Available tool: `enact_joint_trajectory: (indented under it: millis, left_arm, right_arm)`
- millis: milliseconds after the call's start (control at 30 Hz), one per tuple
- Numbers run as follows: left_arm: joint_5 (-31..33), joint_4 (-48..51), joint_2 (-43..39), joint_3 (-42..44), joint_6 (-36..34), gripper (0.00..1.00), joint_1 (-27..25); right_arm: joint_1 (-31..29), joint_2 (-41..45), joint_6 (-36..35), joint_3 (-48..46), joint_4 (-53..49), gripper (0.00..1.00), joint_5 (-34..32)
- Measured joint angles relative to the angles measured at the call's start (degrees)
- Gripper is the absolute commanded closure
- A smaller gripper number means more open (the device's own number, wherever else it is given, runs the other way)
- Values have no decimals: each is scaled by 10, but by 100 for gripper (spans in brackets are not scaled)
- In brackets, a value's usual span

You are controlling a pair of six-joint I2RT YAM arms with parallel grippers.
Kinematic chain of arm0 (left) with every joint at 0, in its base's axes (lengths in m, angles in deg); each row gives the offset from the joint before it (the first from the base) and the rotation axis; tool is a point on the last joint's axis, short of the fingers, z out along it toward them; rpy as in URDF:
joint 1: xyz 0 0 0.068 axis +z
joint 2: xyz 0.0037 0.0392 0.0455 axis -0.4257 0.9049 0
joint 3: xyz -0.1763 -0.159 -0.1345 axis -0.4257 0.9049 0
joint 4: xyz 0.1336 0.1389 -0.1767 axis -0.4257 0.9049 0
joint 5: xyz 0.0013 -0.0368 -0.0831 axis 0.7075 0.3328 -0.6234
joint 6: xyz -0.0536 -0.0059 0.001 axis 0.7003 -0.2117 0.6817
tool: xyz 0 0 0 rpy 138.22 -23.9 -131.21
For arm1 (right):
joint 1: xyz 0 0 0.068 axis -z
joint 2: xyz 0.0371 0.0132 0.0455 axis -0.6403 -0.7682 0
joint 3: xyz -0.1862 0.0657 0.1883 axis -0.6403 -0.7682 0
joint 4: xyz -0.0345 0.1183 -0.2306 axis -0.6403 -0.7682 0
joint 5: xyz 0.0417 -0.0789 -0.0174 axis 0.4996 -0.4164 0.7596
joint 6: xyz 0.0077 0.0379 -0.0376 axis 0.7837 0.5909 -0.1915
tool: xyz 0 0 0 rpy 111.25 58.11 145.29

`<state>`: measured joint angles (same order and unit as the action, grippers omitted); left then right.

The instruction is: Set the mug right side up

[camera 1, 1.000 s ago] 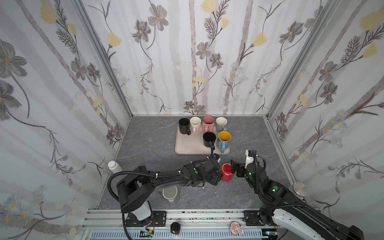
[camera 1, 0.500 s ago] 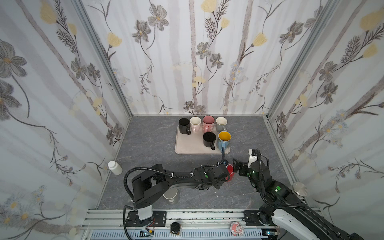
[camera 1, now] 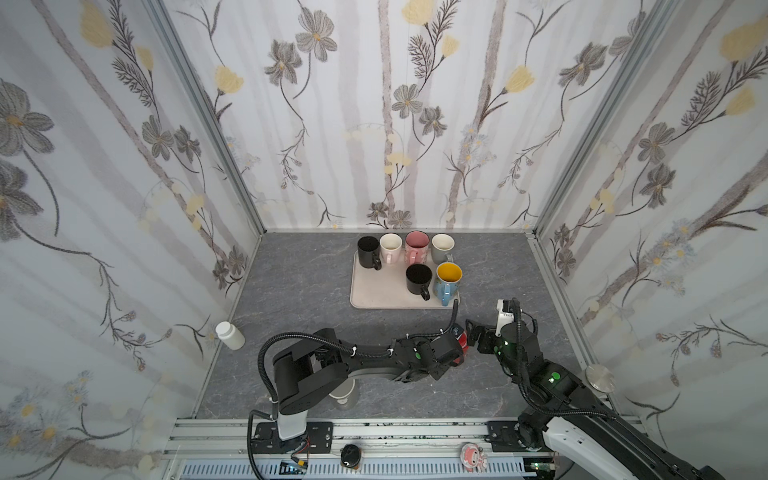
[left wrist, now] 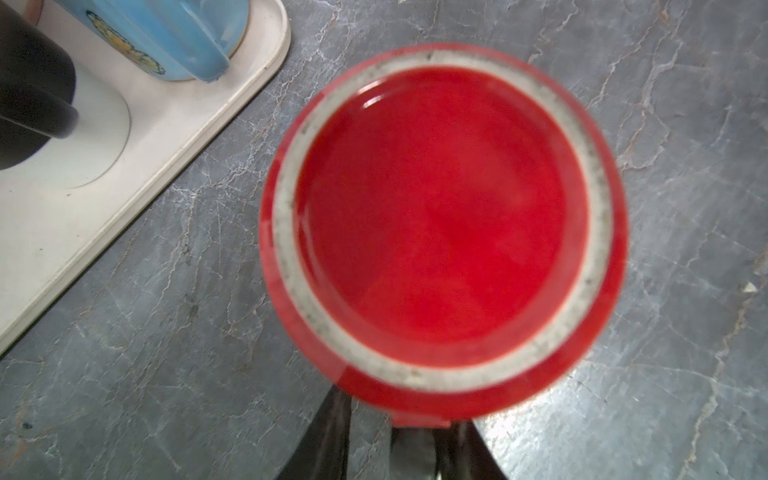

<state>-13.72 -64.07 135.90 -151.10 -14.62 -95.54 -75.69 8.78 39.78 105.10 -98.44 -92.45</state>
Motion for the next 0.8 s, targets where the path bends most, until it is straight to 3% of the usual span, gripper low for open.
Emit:
enact_joint_trajectory:
  millis: [367,800]
  left_arm:
    - [14,-15,0,6,-23,100,0]
    - [41,-25,-69,43,-2,100,13]
  right_arm:
    - [3,-5,0,-1,2,0,12]
    - [4,26,-10,2,58,1,42]
